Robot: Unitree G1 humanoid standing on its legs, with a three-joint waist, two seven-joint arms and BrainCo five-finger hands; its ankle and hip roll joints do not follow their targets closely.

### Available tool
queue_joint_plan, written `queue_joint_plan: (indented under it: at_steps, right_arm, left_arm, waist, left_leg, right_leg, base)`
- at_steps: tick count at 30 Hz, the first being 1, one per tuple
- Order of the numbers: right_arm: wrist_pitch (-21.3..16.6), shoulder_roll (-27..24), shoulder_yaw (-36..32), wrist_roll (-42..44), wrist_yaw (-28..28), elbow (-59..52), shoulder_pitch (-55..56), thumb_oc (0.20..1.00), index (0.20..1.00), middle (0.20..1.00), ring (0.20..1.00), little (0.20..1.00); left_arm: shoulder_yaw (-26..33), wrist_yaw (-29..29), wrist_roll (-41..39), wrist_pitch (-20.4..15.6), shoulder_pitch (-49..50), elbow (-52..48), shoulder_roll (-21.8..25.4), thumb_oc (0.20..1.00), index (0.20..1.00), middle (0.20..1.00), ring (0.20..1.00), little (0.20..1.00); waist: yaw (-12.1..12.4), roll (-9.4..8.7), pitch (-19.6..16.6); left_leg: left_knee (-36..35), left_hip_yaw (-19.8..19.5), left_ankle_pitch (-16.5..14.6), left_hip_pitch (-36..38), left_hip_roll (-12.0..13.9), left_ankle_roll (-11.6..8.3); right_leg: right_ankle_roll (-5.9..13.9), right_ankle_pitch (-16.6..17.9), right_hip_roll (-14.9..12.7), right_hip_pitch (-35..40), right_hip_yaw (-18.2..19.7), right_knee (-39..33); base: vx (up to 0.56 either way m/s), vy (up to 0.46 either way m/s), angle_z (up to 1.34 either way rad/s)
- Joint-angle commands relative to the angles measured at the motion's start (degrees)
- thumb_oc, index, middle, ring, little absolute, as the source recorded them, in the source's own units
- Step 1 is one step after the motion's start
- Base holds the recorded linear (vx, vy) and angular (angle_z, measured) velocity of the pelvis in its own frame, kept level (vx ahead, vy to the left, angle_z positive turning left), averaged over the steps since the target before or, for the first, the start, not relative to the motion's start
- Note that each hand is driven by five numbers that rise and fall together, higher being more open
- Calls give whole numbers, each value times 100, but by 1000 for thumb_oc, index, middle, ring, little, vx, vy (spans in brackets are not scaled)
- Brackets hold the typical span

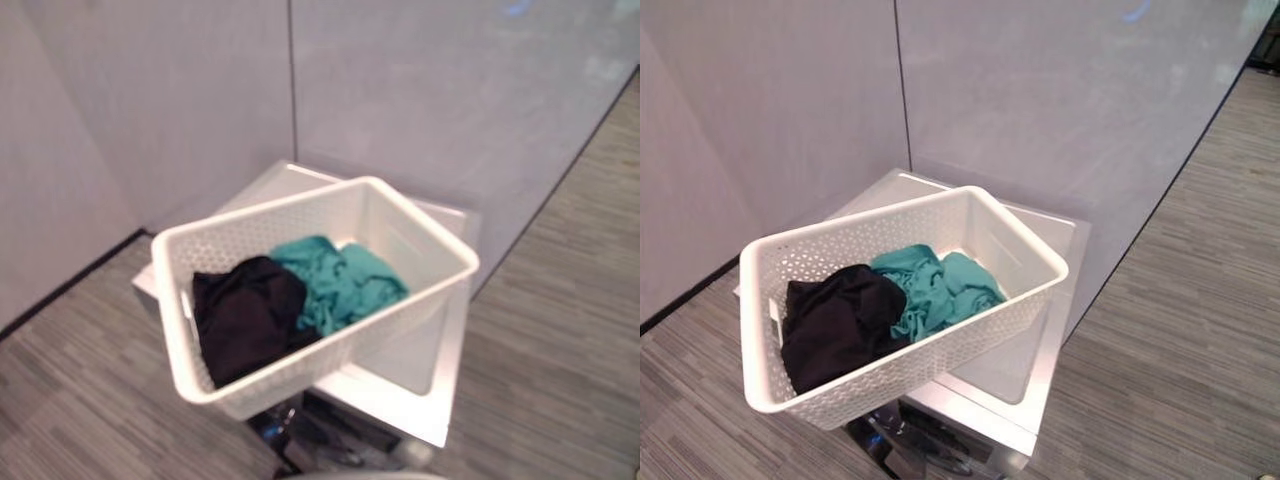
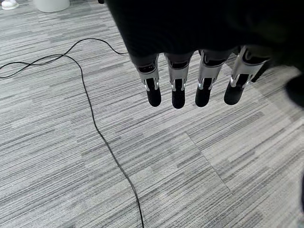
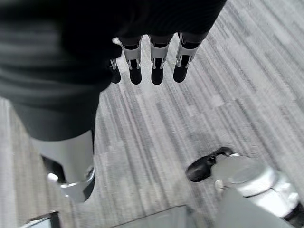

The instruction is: Grab the laundry basket,head to the washer,open it,put in the laundry and shut it.

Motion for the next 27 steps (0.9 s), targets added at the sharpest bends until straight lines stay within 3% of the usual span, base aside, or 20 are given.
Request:
queue_joint_plan:
  at_steps: [1, 20, 21, 27]
  right_arm:
    - [-185, -176, -247, 182, -34, 54, -81, 1000, 1000, 1000, 1000, 1000]
    - [-221, -151, -127, 188, -20, -26, -115, 1000, 1000, 1000, 1000, 1000]
    - [-195, -125, 779, -559, -240, -565, -1039, 1000, 1000, 1000, 1000, 1000]
    - [-201, -152, 761, -564, -233, -540, -1018, 1000, 1000, 1000, 1000, 1000]
  left_arm:
    - [152, 74, -91, -253, -36, 26, -25, 1000, 1000, 1000, 1000, 1000]
    - [9, 30, -108, -296, -11, 30, -181, 1000, 1000, 1000, 1000, 1000]
    - [-1074, 288, 987, -338, -600, -320, -217, 1000, 1000, 1000, 1000, 1000]
    - [-1057, 273, 985, -351, -577, -297, -224, 1000, 1000, 1000, 1000, 1000]
  waist:
    - [94, 322, 52]
    - [84, 310, 83]
    - [106, 59, 276]
    - [97, 79, 261]
  left_leg:
    - [165, -33, -455, 523, 672, -383]
    - [163, 14, -477, 588, 691, -384]
    - [363, 401, -740, 179, 728, -427]
    - [316, 422, -729, 256, 738, -441]
  right_leg:
    - [387, 487, -298, -659, 43, 317]
    - [397, 495, -291, -643, 95, 306]
    - [660, 861, -726, -658, 29, -306]
    - [654, 843, -717, -635, 52, -306]
  base:
    - [0, 0, 0]
    - [0, 0, 0]
    - [0, 0, 0]
    - [14, -2, -7]
